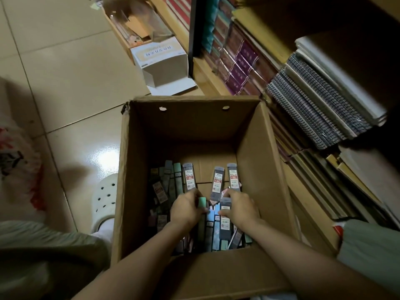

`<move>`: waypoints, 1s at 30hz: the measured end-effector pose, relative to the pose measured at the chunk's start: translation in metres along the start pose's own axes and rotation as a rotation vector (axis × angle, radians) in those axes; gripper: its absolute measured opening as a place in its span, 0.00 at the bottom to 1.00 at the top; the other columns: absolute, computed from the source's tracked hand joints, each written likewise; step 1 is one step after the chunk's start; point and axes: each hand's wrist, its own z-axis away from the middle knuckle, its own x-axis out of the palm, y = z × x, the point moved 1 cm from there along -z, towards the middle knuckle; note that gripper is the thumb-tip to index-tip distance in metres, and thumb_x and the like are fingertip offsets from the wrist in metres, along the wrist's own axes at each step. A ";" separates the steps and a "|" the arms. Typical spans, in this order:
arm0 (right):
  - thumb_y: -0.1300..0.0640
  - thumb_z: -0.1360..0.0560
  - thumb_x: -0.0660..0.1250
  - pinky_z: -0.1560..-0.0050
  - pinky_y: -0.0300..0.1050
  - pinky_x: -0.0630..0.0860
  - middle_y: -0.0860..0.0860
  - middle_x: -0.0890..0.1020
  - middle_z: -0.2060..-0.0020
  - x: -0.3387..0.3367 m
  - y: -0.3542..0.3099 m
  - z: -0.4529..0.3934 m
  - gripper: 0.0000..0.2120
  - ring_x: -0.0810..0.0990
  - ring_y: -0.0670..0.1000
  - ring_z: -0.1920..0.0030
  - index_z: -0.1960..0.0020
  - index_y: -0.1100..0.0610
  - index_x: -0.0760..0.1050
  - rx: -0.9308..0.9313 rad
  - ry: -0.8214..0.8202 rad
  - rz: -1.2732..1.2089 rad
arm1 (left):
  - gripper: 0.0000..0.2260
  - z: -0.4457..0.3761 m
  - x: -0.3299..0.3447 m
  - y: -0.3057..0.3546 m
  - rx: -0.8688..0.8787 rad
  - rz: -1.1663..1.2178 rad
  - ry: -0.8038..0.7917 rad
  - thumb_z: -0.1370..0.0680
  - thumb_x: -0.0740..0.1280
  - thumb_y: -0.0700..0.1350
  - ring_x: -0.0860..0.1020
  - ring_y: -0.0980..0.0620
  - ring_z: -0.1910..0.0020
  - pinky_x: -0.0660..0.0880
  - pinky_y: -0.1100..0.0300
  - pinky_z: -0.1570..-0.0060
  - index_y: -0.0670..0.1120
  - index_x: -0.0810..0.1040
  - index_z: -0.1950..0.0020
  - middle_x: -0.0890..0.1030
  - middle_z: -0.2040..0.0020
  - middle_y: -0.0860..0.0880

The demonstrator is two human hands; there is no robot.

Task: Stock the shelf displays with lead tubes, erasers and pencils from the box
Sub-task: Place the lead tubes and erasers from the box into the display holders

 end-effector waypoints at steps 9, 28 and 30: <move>0.54 0.24 0.69 0.64 0.41 0.80 0.44 0.78 0.56 -0.069 -0.029 0.021 0.17 0.79 0.44 0.62 0.41 0.43 0.65 -0.170 0.191 -0.259 | 0.13 0.007 -0.062 0.046 0.215 0.287 -0.042 0.22 0.67 0.41 0.80 0.53 0.53 0.83 0.56 0.59 0.54 0.71 0.41 0.76 0.44 0.49; 0.58 0.26 0.72 0.61 0.51 0.83 0.51 0.83 0.55 -0.371 -0.057 0.163 0.15 0.84 0.51 0.61 0.53 0.43 0.68 -0.327 0.742 -0.502 | 0.17 0.086 -0.258 0.309 0.683 0.559 -0.251 0.22 0.66 0.36 0.81 0.48 0.49 0.81 0.59 0.60 0.49 0.72 0.36 0.78 0.44 0.46; 0.57 0.26 0.72 0.60 0.52 0.83 0.50 0.83 0.54 -0.387 -0.057 0.168 0.15 0.84 0.51 0.59 0.54 0.42 0.68 -0.341 0.804 -0.503 | 0.16 0.092 -0.261 0.323 0.741 0.579 -0.245 0.23 0.66 0.36 0.82 0.50 0.50 0.81 0.60 0.59 0.52 0.73 0.39 0.78 0.45 0.48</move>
